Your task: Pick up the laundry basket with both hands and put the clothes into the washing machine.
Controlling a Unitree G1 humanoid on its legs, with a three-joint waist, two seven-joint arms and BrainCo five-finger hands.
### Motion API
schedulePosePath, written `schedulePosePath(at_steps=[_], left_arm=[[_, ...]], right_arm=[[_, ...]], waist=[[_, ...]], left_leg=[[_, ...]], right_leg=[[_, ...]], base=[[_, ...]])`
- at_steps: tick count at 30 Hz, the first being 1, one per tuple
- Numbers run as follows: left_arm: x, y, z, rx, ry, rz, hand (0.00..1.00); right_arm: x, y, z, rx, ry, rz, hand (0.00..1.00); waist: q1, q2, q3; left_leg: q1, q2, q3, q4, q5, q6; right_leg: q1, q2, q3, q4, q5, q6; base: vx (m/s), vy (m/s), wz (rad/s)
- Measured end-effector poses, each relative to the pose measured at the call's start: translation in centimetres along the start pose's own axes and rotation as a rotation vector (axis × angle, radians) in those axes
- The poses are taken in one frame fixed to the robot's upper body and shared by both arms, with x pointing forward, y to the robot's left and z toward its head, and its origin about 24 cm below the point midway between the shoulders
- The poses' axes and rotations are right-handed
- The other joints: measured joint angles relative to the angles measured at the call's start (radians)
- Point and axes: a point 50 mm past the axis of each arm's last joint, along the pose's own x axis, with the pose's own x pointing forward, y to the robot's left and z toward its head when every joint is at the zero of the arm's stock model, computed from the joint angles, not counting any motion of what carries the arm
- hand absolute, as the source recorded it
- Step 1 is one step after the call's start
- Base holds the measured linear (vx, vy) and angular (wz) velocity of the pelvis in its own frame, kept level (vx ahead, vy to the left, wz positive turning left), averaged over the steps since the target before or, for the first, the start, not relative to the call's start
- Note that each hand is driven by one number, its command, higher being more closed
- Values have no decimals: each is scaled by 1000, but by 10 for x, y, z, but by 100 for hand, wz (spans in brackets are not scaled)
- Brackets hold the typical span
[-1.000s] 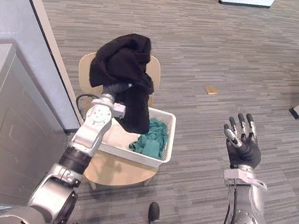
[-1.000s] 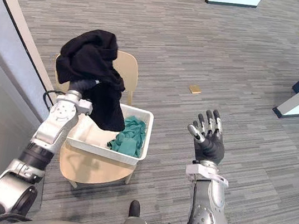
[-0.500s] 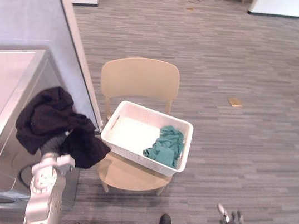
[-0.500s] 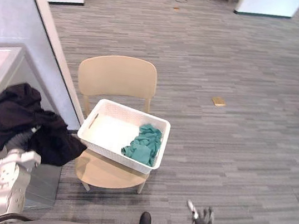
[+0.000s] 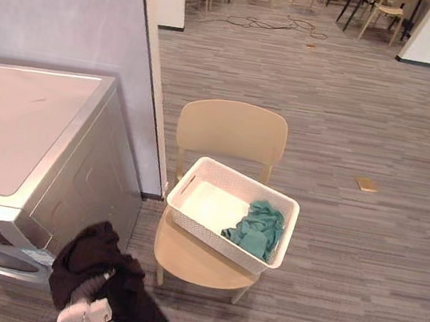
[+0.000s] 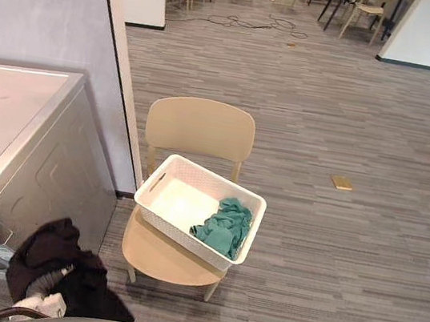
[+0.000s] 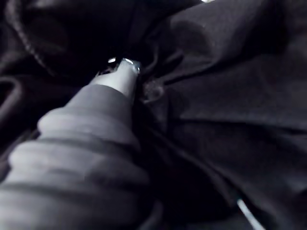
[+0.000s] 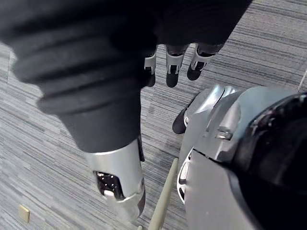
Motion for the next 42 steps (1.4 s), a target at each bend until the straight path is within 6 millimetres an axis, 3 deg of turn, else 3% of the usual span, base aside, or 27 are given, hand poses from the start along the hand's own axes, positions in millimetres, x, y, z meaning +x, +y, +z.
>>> schedulePosePath(at_steps=[2, 4, 8, 11, 13, 14, 15, 17, 18, 21, 22, 23, 26, 27, 28, 32, 34, 35, 36, 37, 38, 39, 40, 41, 42], left_arm=[[-1, 19, -32, -6, 146, 89, 100], [-3, 37, -51, -43, 246, 184, 100], [2, 45, -51, -124, 255, 270, 100], [6, 41, -48, -167, 252, 282, 100], [8, 38, -49, -169, 261, 276, 100], [6, 38, -52, -168, 277, 282, 100], [8, 40, -50, -169, 273, 293, 100], [7, 41, -51, -170, 280, 304, 100], [8, 39, -51, -165, 278, 295, 100], [12, 33, -47, -157, 269, 277, 100], [13, 31, -45, -154, 266, 270, 100], [19, 22, -39, -157, 250, 247, 100], [29, 22, -23, -43, 211, 212, 100], [29, 23, -24, -19, 220, 208, 100], [29, 28, -27, 36, 239, 204, 100], [29, 27, -29, 120, 254, 174, 100], [28, 25, -32, 198, 265, 146, 100], [26, 27, -36, 264, 282, 132, 100], [21, 31, -42, 303, 301, 125, 100], [19, 32, -45, 316, 310, 123, 100], [18, 40, -44, 333, 312, 140, 100], [16, 51, -45, 343, 334, 167, 100], [15, 54, -46, 338, 346, 180, 100], [14, 56, -49, 321, 367, 193, 100], [15, 54, -49, 278, 371, 215, 100]], right_arm=[[2, 12, 2, 4, -7, 11, 0], [5, 30, 5, 6, -24, 53, 0], [9, 61, 15, -35, -55, 117, 0], [11, 83, 26, -75, -94, 162, 0], [11, 99, 38, -77, -136, 195, 0], [10, 111, 44, -91, -154, 226, 0], [9, 124, 46, -110, -163, 252, 0], [8, 133, 47, -128, -168, 270, 0], [8, 130, 48, -123, -170, 257, 0], [12, 116, 50, -79, -165, 195, 0], [13, 112, 51, -71, -163, 179, 0], [15, 106, 54, -53, -156, 153, 0], [16, 99, 33, -60, -74, 119, 0], [16, 98, 30, -67, -64, 116, 0], [16, 97, 26, -69, -51, 111, 0], [16, 97, 29, -60, -63, 113, 0], [17, 98, 39, -4, -93, 120, 0], [17, 97, 44, 26, -107, 121, 0], [17, 98, 43, 23, -101, 126, 0], [17, 98, 43, 19, -100, 127, 0], [16, 103, 36, 9, -83, 144, 0], [14, 106, 23, -3, -52, 156, 0], [13, 107, 19, -7, -44, 161, 0], [12, 106, 14, -25, -30, 168, 0], [12, 106, 13, -39, -30, 173, 0]], waist=[[2, 4, 10], [8, 1, 14], [32, -11, 72], [37, -8, 115], [42, -7, 143], [44, -8, 150], [56, 1, 153], [55, 4, 152], [53, 3, 152], [40, 11, 146], [37, 16, 142], [29, 18, 132], [15, -34, 134], [18, -38, 132], [24, -42, 131], [24, -45, 123], [12, -35, 124], [-2, -17, 126], [-8, 9, 114], [-8, 23, 118], [-6, 5, 123], [-3, -13, 125], [-3, -28, 125], [0, -57, 125], [0, -72, 122]], left_leg=[[-1, 1, -2, 1, 4, -5], [-19, 7, -13, 23, 6, -8], [-116, 18, -78, 98, 18, -22], [-182, -19, -151, 86, 115, 0], [-197, -51, -132, 55, 196, 37], [-199, -58, -99, -3, 264, 81], [-217, -43, -12, 71, 212, 91], [-219, -11, 58, 215, 130, 104], [-201, 17, 61, 281, 101, 94], [-153, 116, 53, 329, 97, 84], [-148, 121, 46, 300, 90, 63], [-135, 89, 48, 242, 49, 10], [-125, 21, 52, 138, 34, -14], [-115, 17, 52, 137, 25, -25], [-91, 8, 51, 145, 9, -29], [-118, -26, 22, 199, -50, -8], [-120, -51, 9, 180, -57, 0], [-118, -47, -13, 158, -48, 10], [-108, -34, -39, 126, -32, 20], [-105, -24, -46, 112, -21, 24], [-89, -5, -66, 86, -8, 35], [-79, 20, -88, 70, 14, 33], [-80, 25, -88, 65, 20, 27], [-86, 20, -82, 51, 29, 21], [-92, 22, -86, 39, 54, 31]], right_leg=[[-2, -6, -11, 19, -16, 2], [-18, -9, -24, 60, -39, 2], [-65, -33, -87, 176, -109, -9], [-69, -113, -222, 305, -206, -15], [-62, -170, -289, 369, -256, -22], [-59, -201, -328, 377, -268, -43], [-57, -212, -351, 377, -252, -48], [-38, -232, -386, 374, -236, -54], [-17, -244, -409, 368, -222, -54], [2, -259, -436, 346, -167, -20], [0, -263, -441, 339, -150, -9], [2, -267, -460, 308, -104, 7], [45, -237, -405, 146, -22, -1], [62, -231, -394, 122, 0, -3], [100, -226, -371, 92, 38, 0], [98, -287, -373, 142, 44, 3], [67, -320, -343, 201, 66, -33], [48, -305, -300, 237, 105, -118], [26, -268, -219, 262, 141, -164], [15, -243, -177, 285, 126, -164], [-8, -178, -108, 355, 10, -145], [-16, -82, -55, 389, -133, -118], [-14, -42, -41, 375, -183, -105], [23, -18, -34, 306, -246, -64], [21, -5, -25, 295, -269, -19]], base=[[45, 2, 10], [43, -10, 16], [-17, -40, 57], [-39, -86, 142], [-79, -55, 135], [-70, -17, 82], [-25, -20, 67], [28, -5, 50], [-5, 56, 52], [-2, 243, 39], [14, 400, 53], [12, 335, 58], [-41, 379, 62], [-56, 296, 22], [-42, 211, 11], [-106, 119, 13], [-145, 105, 25], [-94, 138, 37], [-63, 131, 37], [25, 40, 20], [68, -77, 9], [77, -134, 7], [63, -202, -2], [11, -209, -5], [9, -203, 1]])
